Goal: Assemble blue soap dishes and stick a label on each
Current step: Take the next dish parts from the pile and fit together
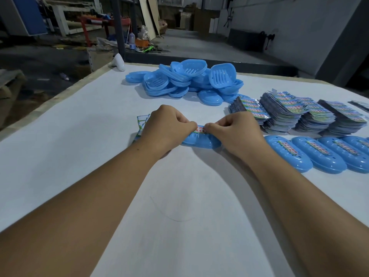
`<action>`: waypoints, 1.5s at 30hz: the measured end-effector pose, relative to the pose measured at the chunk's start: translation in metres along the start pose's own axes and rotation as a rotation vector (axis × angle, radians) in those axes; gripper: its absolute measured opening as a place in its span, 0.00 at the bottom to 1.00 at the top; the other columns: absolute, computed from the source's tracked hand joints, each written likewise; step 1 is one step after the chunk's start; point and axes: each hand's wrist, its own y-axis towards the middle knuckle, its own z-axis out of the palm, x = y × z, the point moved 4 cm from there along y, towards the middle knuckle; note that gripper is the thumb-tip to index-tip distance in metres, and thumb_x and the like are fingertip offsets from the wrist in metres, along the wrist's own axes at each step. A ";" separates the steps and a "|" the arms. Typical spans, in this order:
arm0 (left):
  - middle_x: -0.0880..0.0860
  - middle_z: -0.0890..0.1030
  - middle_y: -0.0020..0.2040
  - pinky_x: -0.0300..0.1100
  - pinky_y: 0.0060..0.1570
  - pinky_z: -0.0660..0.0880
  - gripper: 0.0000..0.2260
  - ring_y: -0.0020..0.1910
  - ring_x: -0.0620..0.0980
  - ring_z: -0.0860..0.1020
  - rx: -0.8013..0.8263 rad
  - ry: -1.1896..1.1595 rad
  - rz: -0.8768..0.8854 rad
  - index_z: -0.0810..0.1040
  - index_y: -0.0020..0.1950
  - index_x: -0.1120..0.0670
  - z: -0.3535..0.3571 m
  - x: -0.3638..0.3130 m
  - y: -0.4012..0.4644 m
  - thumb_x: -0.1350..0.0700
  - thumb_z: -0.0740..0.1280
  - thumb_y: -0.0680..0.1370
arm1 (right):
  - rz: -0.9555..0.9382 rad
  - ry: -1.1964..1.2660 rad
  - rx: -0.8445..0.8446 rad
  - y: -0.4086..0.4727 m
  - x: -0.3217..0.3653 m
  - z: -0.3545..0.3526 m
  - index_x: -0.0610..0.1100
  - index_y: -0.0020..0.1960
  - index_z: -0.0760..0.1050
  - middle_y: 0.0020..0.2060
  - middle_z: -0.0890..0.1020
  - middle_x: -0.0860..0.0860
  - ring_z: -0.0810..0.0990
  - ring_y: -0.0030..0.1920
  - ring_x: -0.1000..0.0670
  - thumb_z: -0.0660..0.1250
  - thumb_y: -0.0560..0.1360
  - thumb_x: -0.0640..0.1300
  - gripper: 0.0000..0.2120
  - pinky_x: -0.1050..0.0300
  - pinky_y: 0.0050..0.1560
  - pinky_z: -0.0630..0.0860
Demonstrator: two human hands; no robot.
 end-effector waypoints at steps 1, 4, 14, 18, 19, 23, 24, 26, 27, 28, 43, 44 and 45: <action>0.39 0.80 0.28 0.35 0.30 0.68 0.10 0.33 0.39 0.79 -0.002 0.007 0.007 0.85 0.35 0.52 0.000 0.000 0.000 0.47 0.74 0.71 | -0.002 -0.003 -0.001 0.000 0.000 0.000 0.46 0.29 0.81 0.20 0.74 0.55 0.69 0.24 0.56 0.74 0.70 0.53 0.14 0.59 0.28 0.65; 0.39 0.79 0.29 0.35 0.31 0.67 0.09 0.34 0.37 0.78 -0.014 0.022 0.023 0.85 0.35 0.51 0.000 0.000 0.001 0.47 0.74 0.71 | -0.012 -0.021 -0.003 0.000 0.001 0.000 0.46 0.30 0.82 0.21 0.76 0.54 0.69 0.24 0.56 0.74 0.70 0.53 0.14 0.59 0.28 0.66; 0.42 0.78 0.28 0.36 0.30 0.67 0.12 0.33 0.40 0.77 -0.066 0.120 0.119 0.80 0.32 0.48 0.002 -0.004 -0.001 0.43 0.75 0.69 | -0.068 -0.159 -0.066 -0.005 0.009 0.000 0.50 0.29 0.80 0.26 0.81 0.57 0.77 0.32 0.59 0.76 0.68 0.59 0.16 0.61 0.28 0.65; 0.42 0.77 0.31 0.36 0.31 0.66 0.12 0.34 0.40 0.76 -0.079 0.161 0.144 0.78 0.33 0.47 0.002 -0.007 -0.001 0.42 0.75 0.70 | -0.075 -0.187 -0.077 -0.006 0.012 0.000 0.49 0.30 0.80 0.28 0.81 0.56 0.78 0.33 0.57 0.76 0.69 0.58 0.16 0.61 0.29 0.66; 0.42 0.77 0.31 0.36 0.30 0.65 0.12 0.35 0.40 0.75 -0.079 0.169 0.149 0.78 0.34 0.47 0.002 -0.008 -0.001 0.42 0.75 0.70 | -0.069 -0.186 -0.074 -0.006 0.012 0.000 0.49 0.30 0.80 0.28 0.81 0.55 0.78 0.33 0.57 0.76 0.69 0.58 0.16 0.61 0.29 0.66; 0.42 0.76 0.31 0.34 0.30 0.63 0.12 0.35 0.39 0.74 -0.087 0.167 0.156 0.79 0.35 0.49 0.002 -0.009 -0.001 0.43 0.75 0.71 | -0.029 -0.158 -0.051 -0.006 0.012 0.001 0.48 0.31 0.82 0.28 0.82 0.53 0.76 0.29 0.54 0.76 0.68 0.58 0.15 0.60 0.29 0.67; 0.42 0.75 0.32 0.34 0.31 0.63 0.12 0.36 0.39 0.74 -0.089 0.166 0.157 0.79 0.36 0.49 0.002 -0.008 -0.001 0.43 0.75 0.71 | -0.019 -0.151 -0.045 -0.006 0.011 0.002 0.48 0.33 0.83 0.28 0.82 0.53 0.76 0.28 0.54 0.76 0.68 0.58 0.15 0.60 0.29 0.67; 0.42 0.75 0.35 0.34 0.31 0.63 0.13 0.38 0.41 0.75 -0.092 0.160 0.151 0.77 0.41 0.48 0.001 -0.007 -0.001 0.42 0.75 0.70 | -0.005 -0.142 -0.036 -0.006 0.011 0.002 0.47 0.34 0.84 0.28 0.81 0.53 0.75 0.28 0.53 0.76 0.68 0.58 0.15 0.60 0.31 0.68; 0.42 0.75 0.36 0.34 0.32 0.62 0.15 0.39 0.42 0.74 -0.092 0.156 0.142 0.76 0.45 0.48 0.001 -0.007 -0.001 0.41 0.76 0.70 | 0.000 -0.138 -0.034 -0.006 0.011 0.001 0.46 0.35 0.84 0.28 0.81 0.52 0.75 0.29 0.52 0.76 0.68 0.58 0.15 0.59 0.32 0.68; 0.42 0.75 0.38 0.35 0.32 0.62 0.17 0.40 0.43 0.74 -0.090 0.153 0.132 0.74 0.48 0.48 0.001 -0.006 -0.001 0.40 0.76 0.70 | 0.002 -0.133 -0.034 -0.006 0.011 0.001 0.46 0.35 0.84 0.28 0.81 0.52 0.75 0.29 0.51 0.75 0.68 0.58 0.15 0.59 0.32 0.70; 0.43 0.77 0.37 0.40 0.33 0.68 0.10 0.39 0.42 0.76 -0.139 0.049 0.067 0.75 0.45 0.47 -0.001 -0.002 0.002 0.42 0.69 0.76 | -0.098 -0.136 -0.092 -0.005 0.011 -0.004 0.48 0.41 0.82 0.33 0.81 0.55 0.78 0.35 0.53 0.71 0.74 0.57 0.13 0.57 0.35 0.68; 0.44 0.77 0.36 0.41 0.33 0.68 0.09 0.39 0.42 0.77 -0.152 0.017 0.060 0.75 0.44 0.47 -0.003 -0.002 0.003 0.43 0.68 0.77 | -0.140 -0.136 -0.068 -0.006 0.012 -0.005 0.50 0.47 0.82 0.38 0.82 0.56 0.78 0.40 0.53 0.70 0.74 0.59 0.12 0.58 0.38 0.69; 0.44 0.77 0.35 0.41 0.34 0.68 0.08 0.38 0.42 0.76 -0.164 -0.016 0.062 0.74 0.42 0.47 -0.004 -0.002 0.003 0.44 0.67 0.77 | -0.186 -0.151 -0.016 -0.008 0.014 -0.004 0.51 0.54 0.81 0.45 0.83 0.56 0.78 0.46 0.54 0.71 0.74 0.61 0.15 0.58 0.43 0.71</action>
